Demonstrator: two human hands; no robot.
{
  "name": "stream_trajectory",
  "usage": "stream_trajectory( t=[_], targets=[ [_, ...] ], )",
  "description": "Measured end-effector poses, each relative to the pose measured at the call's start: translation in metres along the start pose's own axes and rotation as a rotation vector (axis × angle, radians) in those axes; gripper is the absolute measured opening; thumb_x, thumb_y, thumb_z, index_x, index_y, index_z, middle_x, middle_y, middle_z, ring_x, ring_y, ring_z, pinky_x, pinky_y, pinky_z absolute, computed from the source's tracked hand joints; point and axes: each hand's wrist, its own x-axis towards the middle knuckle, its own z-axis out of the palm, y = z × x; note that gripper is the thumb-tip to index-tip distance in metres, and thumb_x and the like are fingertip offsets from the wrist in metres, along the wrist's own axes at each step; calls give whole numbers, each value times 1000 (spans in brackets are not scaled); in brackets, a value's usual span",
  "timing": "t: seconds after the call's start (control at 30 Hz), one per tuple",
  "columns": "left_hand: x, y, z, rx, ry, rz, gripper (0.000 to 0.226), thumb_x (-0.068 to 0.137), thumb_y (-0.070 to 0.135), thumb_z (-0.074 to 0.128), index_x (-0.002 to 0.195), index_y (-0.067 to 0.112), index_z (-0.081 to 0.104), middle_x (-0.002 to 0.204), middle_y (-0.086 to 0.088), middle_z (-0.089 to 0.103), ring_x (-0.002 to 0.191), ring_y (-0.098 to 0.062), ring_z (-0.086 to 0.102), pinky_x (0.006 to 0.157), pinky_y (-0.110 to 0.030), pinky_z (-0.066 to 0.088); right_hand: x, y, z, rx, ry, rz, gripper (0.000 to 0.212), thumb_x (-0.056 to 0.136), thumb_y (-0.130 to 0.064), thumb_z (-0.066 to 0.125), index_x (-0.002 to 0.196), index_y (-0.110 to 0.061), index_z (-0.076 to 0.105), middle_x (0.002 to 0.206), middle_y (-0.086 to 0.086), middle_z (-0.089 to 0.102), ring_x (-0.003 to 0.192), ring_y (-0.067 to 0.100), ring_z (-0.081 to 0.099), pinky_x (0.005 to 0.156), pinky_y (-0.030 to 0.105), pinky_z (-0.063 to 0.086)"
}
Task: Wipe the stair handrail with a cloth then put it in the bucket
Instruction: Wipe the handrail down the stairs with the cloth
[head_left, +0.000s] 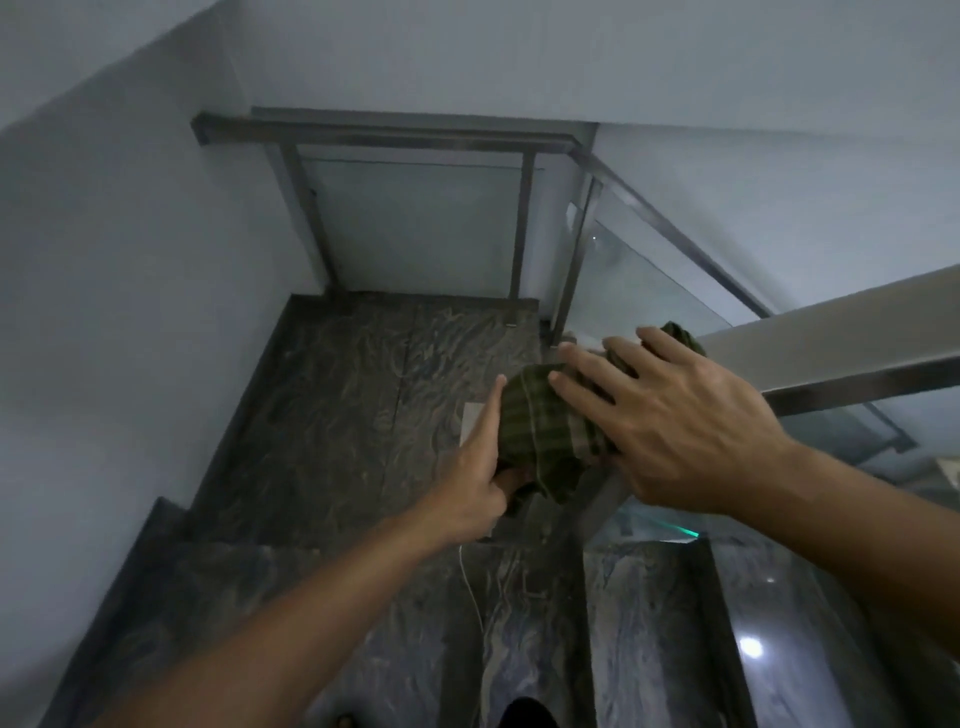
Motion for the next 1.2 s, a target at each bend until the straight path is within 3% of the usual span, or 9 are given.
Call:
stream_trajectory(
  t=[0.13,0.23,0.33,0.47,0.57,0.7,0.83,1.0,1.2],
  targets=[
    [5,-28,12,-136,51,133,97,88,21,59,148,31,-18,160,-4,13,147,-17,19,119,-47,22,2,-16,1,-60,56,136,69,81,-51,50,140,-17,41,140,20,44,127,39,41,106,58,33],
    [5,-37,15,-44,196,234,96,86,20,64,151,19,-6,158,-11,-1,145,-14,9,120,-40,18,-4,-32,-4,-97,77,293,64,79,-43,53,138,-19,44,125,18,51,111,37,47,94,54,36],
    [0,-34,11,38,305,285,94,84,14,68,152,13,3,148,-16,14,132,-14,22,112,-25,24,-1,-53,-8,-98,51,403,67,77,-35,60,139,-18,41,130,17,50,113,37,48,96,55,35],
    [-19,-26,10,-46,210,270,88,89,9,59,151,15,-3,152,-13,13,139,-23,23,114,-30,25,-1,-72,-13,-75,-11,516,65,83,-33,50,144,-19,34,142,15,43,129,36,41,109,53,30],
    [-25,-29,9,-40,164,312,85,92,13,56,151,20,-6,158,-9,2,144,-19,12,112,-24,17,-4,-76,-9,-5,-72,540,70,87,-45,44,150,-26,21,155,12,30,144,33,24,118,54,16],
    [-19,-34,0,-69,136,354,77,95,15,52,150,20,-2,161,-8,6,146,-12,3,117,-28,14,-4,-75,-11,53,-104,560,79,83,-70,21,151,-34,8,161,5,14,148,24,7,119,49,-3],
    [-11,-42,-6,-94,129,376,75,93,15,55,149,22,4,160,-8,16,147,-22,18,118,-34,25,0,-76,-11,96,-87,602,72,85,-69,16,150,-40,8,161,1,13,148,21,6,118,48,-5],
    [-3,-57,-12,-45,103,433,78,91,18,60,145,25,4,155,-15,30,141,-31,35,111,-46,38,5,-80,0,117,-46,663,67,90,-54,41,149,-42,10,161,0,16,148,25,8,117,50,-6],
    [10,-70,-28,-34,31,506,82,84,20,69,147,19,17,139,-19,52,127,-33,52,102,-48,47,7,-83,4,100,-37,699,67,87,-62,27,149,-40,13,159,3,22,147,27,11,118,53,-1]
  ],
)
